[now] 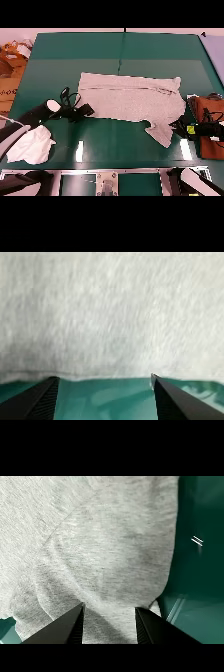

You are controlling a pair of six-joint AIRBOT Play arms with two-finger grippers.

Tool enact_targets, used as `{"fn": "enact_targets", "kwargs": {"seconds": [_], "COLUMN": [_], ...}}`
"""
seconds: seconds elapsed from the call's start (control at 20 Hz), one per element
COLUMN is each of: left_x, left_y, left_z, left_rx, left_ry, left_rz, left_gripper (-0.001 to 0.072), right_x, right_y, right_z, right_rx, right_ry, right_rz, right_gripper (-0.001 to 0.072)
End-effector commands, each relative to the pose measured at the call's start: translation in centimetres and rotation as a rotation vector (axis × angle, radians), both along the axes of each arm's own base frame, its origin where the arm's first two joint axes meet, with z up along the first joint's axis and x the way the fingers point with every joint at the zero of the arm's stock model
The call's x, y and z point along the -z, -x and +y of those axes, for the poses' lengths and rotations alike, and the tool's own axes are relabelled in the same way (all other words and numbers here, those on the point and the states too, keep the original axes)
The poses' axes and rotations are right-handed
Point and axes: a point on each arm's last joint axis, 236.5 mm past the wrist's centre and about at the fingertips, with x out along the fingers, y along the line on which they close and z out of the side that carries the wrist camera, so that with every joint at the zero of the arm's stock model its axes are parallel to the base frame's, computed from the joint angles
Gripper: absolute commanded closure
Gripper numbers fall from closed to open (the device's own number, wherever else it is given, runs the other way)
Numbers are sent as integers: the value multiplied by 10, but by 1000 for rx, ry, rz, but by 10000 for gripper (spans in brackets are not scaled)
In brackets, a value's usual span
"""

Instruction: Fold the shirts.

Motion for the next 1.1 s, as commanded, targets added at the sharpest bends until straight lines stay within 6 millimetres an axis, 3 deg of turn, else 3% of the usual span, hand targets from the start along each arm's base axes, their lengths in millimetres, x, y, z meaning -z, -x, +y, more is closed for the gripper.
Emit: {"fn": "enact_targets", "kwargs": {"seconds": [0.0, 0.05, 0.1, 0.15, 0.4, 0.5, 0.7, 0.85, 0.9, 0.95, 1.05], "left_x": [12, 11, 10, 8, -3, -8, -12, -10, -9, -8, -7], "left_y": [-28, -34, -37, -38, -35, -36, -37, -33, -32, -28, -18], "left_z": [9, 12, 13, 13, 0, -4, -7, -6, -6, -5, -2], "left_rx": [-88, -104, -108, -90, 34, 59, 92, 111, 119, 142, 215], "left_ry": [-40, -47, -50, -58, -59, -54, -59, -70, -75, -84, -127], "left_rz": [-90, -114, -127, -140, -152, -155, -167, -160, -157, -148, -116], "left_gripper": [165, 356, 609, 686, 685, 685, 686, 685, 686, 686, 686], "right_x": [-2, -4, -5, -8, -28, -24, 3, 15, 14, 10, -1], "right_y": [-1, 0, 1, 4, 12, 19, 23, 1, -9, -20, -28], "right_z": [2, 3, 4, 4, -28, -35, -29, -11, -1, 9, 23], "right_rx": [-16, -20, -24, -22, 53, 66, 68, 36, 26, 2, -63], "right_ry": [-9, -17, -27, -43, -37, -12, -29, -90, -123, -153, -178], "right_rz": [-3, 2, 6, 16, 84, 128, 179, 123, 93, 56, 13], "right_gripper": [320, 286, 279, 278, 275, 276, 277, 281, 303, 379, 606]}}
